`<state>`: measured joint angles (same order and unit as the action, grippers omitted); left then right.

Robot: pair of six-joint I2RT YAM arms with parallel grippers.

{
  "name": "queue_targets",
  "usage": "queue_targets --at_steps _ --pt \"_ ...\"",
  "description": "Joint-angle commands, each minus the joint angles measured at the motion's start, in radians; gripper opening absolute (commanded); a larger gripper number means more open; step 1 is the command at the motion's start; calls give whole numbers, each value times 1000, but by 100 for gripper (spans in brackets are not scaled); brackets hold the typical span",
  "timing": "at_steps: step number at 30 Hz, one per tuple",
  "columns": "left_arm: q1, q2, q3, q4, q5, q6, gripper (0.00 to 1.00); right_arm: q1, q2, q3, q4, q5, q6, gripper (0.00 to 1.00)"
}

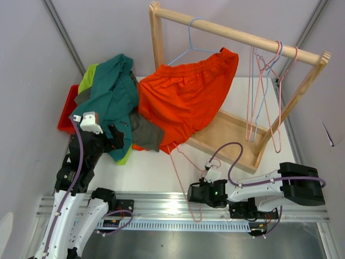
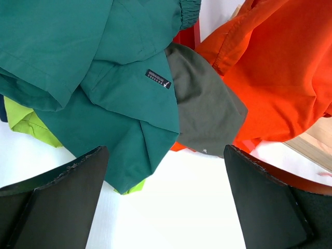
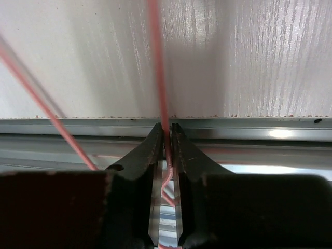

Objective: Remove the shorts from the hanger

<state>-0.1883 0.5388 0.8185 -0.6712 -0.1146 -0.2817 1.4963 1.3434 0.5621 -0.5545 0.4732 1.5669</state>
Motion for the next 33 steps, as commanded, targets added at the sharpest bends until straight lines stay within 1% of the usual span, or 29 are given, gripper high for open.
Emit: queue_targets --at_steps 1,3,4,7,8,10,11,12,13,14,15,16,17,20,22,23,24,26,27,28,29,30,33 --pt "-23 -16 -5 24 -33 -24 99 -4 5 -19 28 36 24 11" --pt "-39 -19 -5 22 -40 -25 99 1 -13 -27 22 39 27 2" --pt "-42 -22 -4 21 -49 -28 99 4 -23 -25 12 50 36 0" --pt "-54 -26 -5 19 -57 -28 99 27 -81 18 -70 103 53 0" --pt "-57 -28 -7 19 -57 -28 99 34 -96 37 -137 117 59 0" --pt "-57 -26 -7 21 -57 -28 99 54 -136 117 -214 163 65 0" --pt "-59 -26 -7 21 -57 -28 99 59 -147 149 -296 179 71 0" --pt "-59 -28 -8 22 -56 -28 99 67 -154 183 -336 194 73 0" --pt "-59 -28 -9 22 -56 -28 99 77 -167 255 -376 223 73 0" --pt "-59 -30 -10 22 -54 -28 99 82 -168 292 -459 238 74 0" --pt "-59 -33 -10 24 -53 -28 99 87 -170 329 -499 266 76 0" --pt "-59 -34 -12 24 -53 -28 99 97 -168 401 -542 280 81 0" --pt "-59 -37 -12 25 -53 -27 99 102 -167 436 -621 295 93 0" --pt "-59 -45 -13 28 -48 -25 99 127 -162 545 -749 346 120 0" --pt "-59 -56 -2 25 -37 -21 99 130 -161 579 -791 367 136 0" --pt "-60 -63 2 28 -11 -10 99 130 -164 600 -817 370 140 0" --pt "-60 -88 22 35 56 -5 99 131 -165 607 -826 380 143 0" --pt "-63 -120 34 44 146 6 99 133 -173 619 -840 381 145 0" --pt "-63 -149 51 48 230 3 99 131 -176 621 -841 383 140 0" --pt "-63 -158 53 56 269 -4 99 133 -178 622 -843 381 142 0" --pt "-63 -161 53 74 314 -13 99 134 -179 622 -841 381 140 0" --pt "-63 -152 54 82 402 -33 99 133 -178 621 -840 380 134 0" --pt "-63 -142 48 143 507 -79 99 134 -167 624 -829 383 130 0"
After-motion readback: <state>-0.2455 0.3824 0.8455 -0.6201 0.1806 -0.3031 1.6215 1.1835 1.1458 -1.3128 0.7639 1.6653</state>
